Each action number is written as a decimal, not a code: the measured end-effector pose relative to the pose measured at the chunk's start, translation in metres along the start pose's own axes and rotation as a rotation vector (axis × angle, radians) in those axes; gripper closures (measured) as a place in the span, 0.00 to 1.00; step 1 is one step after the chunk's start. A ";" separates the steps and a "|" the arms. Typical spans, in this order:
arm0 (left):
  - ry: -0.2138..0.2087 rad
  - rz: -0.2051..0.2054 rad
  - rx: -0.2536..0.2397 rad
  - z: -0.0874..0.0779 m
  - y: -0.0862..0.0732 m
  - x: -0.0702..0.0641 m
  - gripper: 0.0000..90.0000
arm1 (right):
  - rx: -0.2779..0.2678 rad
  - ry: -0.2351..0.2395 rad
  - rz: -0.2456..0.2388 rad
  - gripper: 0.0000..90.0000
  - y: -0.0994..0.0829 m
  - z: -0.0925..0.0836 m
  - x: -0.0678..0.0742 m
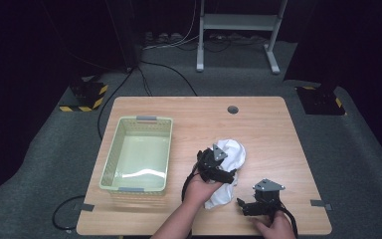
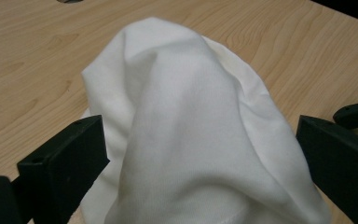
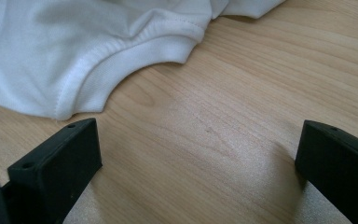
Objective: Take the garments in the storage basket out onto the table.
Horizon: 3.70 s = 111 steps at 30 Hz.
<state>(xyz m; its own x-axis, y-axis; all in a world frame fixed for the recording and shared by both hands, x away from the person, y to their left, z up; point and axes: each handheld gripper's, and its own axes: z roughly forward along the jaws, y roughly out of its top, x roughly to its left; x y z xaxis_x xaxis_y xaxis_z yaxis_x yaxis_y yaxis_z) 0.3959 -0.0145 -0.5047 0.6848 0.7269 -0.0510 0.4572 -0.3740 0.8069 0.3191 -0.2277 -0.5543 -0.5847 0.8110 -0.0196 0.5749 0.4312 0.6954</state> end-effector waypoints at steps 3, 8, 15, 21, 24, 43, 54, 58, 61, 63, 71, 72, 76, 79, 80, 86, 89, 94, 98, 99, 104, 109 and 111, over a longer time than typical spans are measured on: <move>-0.009 -0.002 -0.017 -0.005 0.003 0.001 0.04 | 0.000 0.000 0.000 0.00 0.000 0.000 0.000; -0.026 -0.006 -0.048 -0.013 0.007 0.002 0.04 | 0.000 0.000 0.000 0.00 0.000 0.000 0.000; -0.043 -0.011 -0.089 -0.025 0.013 0.004 0.04 | 0.000 0.000 0.000 0.00 0.000 0.000 0.000; -0.062 -0.027 -0.124 -0.036 0.019 0.007 0.03 | 0.000 0.000 -0.001 0.00 0.000 0.000 0.000; -0.066 -0.024 -0.144 -0.042 0.022 0.008 0.03 | 0.000 0.000 0.000 0.00 0.000 0.000 0.000; -0.076 -0.003 -0.189 -0.063 0.025 0.013 0.03 | 0.000 -0.001 -0.001 0.00 0.000 0.000 0.000; -0.092 0.005 -0.201 -0.072 0.016 0.018 0.00 | 0.000 0.000 -0.001 0.00 0.000 0.000 0.000; -0.095 0.017 -0.204 -0.078 0.012 0.018 0.00 | 0.000 0.000 -0.001 0.00 0.000 0.000 0.000; -0.090 0.028 -0.224 -0.086 0.007 0.016 0.00 | 0.000 -0.001 -0.001 0.00 0.000 0.000 0.000; -0.093 0.033 -0.230 -0.091 0.004 0.014 0.00 | 0.000 -0.001 -0.001 0.00 0.000 0.000 0.000; -0.103 0.057 -0.237 -0.108 -0.007 0.011 0.00 | 0.000 -0.001 -0.001 0.00 0.000 0.000 0.000; -0.102 0.060 -0.237 -0.110 -0.009 0.011 0.00 | 0.000 -0.001 -0.002 0.00 0.000 0.000 0.000; -0.107 0.055 -0.230 -0.115 -0.015 0.012 0.00 | 0.000 -0.001 -0.001 0.00 0.000 0.000 0.000; -0.116 0.055 -0.217 -0.119 -0.022 0.013 0.00 | 0.000 -0.001 -0.002 0.00 0.000 0.000 0.000; -0.117 0.054 -0.217 -0.120 -0.025 0.013 0.00 | 0.000 -0.001 -0.001 0.00 0.000 0.000 0.000; -0.109 0.049 -0.219 -0.129 -0.041 0.016 0.00 | 0.000 -0.001 -0.001 0.00 0.000 0.000 0.000; -0.121 0.039 -0.227 -0.134 -0.049 0.019 0.00 | 0.000 -0.001 -0.002 0.00 0.000 0.000 0.000; -0.109 0.052 -0.227 -0.143 -0.062 0.018 0.00 | 0.000 -0.001 -0.002 0.00 0.000 0.000 0.000; -0.111 0.061 -0.220 -0.148 -0.073 0.017 0.00 | 0.000 -0.001 -0.001 0.00 0.000 0.000 0.000; -0.110 0.063 -0.221 -0.149 -0.075 0.016 0.00 | 0.000 -0.001 0.000 0.00 0.000 0.000 0.000; -0.123 0.061 -0.213 -0.149 -0.088 0.011 0.01 | 0.000 -0.001 -0.001 0.00 0.000 0.000 0.000; -0.141 0.093 -0.177 -0.142 -0.099 0.001 0.00 | 0.000 -0.001 -0.001 0.00 0.000 0.000 0.000; -0.146 0.108 -0.155 -0.136 -0.104 -0.002 0.00 | 0.000 -0.001 -0.001 0.00 0.000 0.000 0.000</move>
<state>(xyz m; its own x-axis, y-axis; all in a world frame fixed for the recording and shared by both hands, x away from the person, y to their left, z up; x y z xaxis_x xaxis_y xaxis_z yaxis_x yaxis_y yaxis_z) 0.2701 0.1012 -0.5089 0.8049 0.5923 -0.0355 0.2923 -0.3438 0.8924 0.3191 -0.2277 -0.5543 -0.5848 0.8109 -0.0209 0.5743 0.4321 0.6953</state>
